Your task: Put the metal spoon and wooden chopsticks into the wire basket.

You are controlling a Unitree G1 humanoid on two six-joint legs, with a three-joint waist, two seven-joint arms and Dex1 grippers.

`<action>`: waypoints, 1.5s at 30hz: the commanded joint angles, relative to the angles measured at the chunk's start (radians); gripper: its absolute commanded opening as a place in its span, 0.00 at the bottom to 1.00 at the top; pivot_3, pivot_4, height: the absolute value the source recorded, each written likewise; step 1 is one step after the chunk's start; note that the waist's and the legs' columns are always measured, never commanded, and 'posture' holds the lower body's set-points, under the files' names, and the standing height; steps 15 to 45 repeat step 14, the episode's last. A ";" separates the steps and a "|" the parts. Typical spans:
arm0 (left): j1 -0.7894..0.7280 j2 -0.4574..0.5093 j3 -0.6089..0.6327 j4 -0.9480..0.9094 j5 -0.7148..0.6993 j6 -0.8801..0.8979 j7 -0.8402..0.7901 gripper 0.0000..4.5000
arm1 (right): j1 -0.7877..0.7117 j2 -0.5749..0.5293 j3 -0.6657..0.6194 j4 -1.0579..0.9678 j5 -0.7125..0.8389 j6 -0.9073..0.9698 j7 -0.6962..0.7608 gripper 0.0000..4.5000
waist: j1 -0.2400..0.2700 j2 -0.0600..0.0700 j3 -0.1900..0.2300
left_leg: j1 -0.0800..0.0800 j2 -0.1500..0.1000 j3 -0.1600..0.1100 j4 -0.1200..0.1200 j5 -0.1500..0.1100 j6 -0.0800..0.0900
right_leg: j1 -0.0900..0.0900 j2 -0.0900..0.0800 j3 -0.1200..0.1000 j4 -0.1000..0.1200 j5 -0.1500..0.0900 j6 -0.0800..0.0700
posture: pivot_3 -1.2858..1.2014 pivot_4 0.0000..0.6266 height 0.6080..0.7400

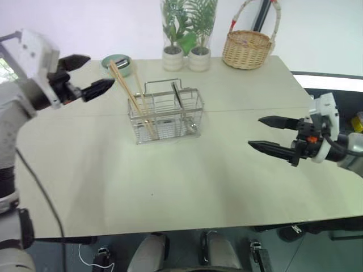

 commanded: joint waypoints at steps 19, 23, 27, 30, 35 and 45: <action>0.265 0.110 0.308 -0.173 -0.080 0.105 -0.069 0.99 | -0.216 0.107 0.126 0.080 -0.073 -0.037 0.056 1.00 | -0.020 0.002 0.002 | 0.000 0.003 0.000 -0.002 -0.001 0.000 | -0.002 -0.001 0.000 0.000 0.001 -0.001 | 0.52 0.24 0.70; 0.265 0.110 0.308 -0.173 -0.080 0.105 -0.069 0.99 | -0.216 0.107 0.126 0.080 -0.073 -0.037 0.056 1.00 | -0.020 0.002 0.002 | 0.000 0.003 0.000 -0.002 -0.001 0.000 | -0.002 -0.001 0.000 0.000 0.001 -0.001 | 0.52 0.24 0.70; 0.265 0.110 0.308 -0.173 -0.080 0.105 -0.069 0.99 | -0.216 0.107 0.126 0.080 -0.073 -0.037 0.056 1.00 | -0.020 0.002 0.002 | 0.000 0.003 0.000 -0.002 -0.001 0.000 | -0.002 -0.001 0.000 0.000 0.001 -0.001 | 0.52 0.24 0.70; 0.265 0.110 0.308 -0.173 -0.080 0.105 -0.069 0.99 | -0.216 0.107 0.126 0.080 -0.073 -0.037 0.056 1.00 | -0.020 0.002 0.002 | 0.000 0.003 0.000 -0.002 -0.001 0.000 | -0.002 -0.001 0.000 0.000 0.001 -0.001 | 0.52 0.24 0.70; 0.265 0.110 0.308 -0.173 -0.080 0.105 -0.069 0.99 | -0.216 0.107 0.126 0.080 -0.073 -0.037 0.056 1.00 | -0.020 0.002 0.002 | 0.000 0.003 0.000 -0.002 -0.001 0.000 | -0.002 -0.001 0.000 0.000 0.001 -0.001 | 0.52 0.24 0.70; 0.265 0.110 0.308 -0.173 -0.080 0.105 -0.069 0.99 | -0.216 0.107 0.126 0.080 -0.073 -0.037 0.056 1.00 | -0.020 0.002 0.002 | 0.000 0.003 0.000 -0.002 -0.001 0.000 | -0.002 -0.001 0.000 0.000 0.001 -0.001 | 0.52 0.24 0.70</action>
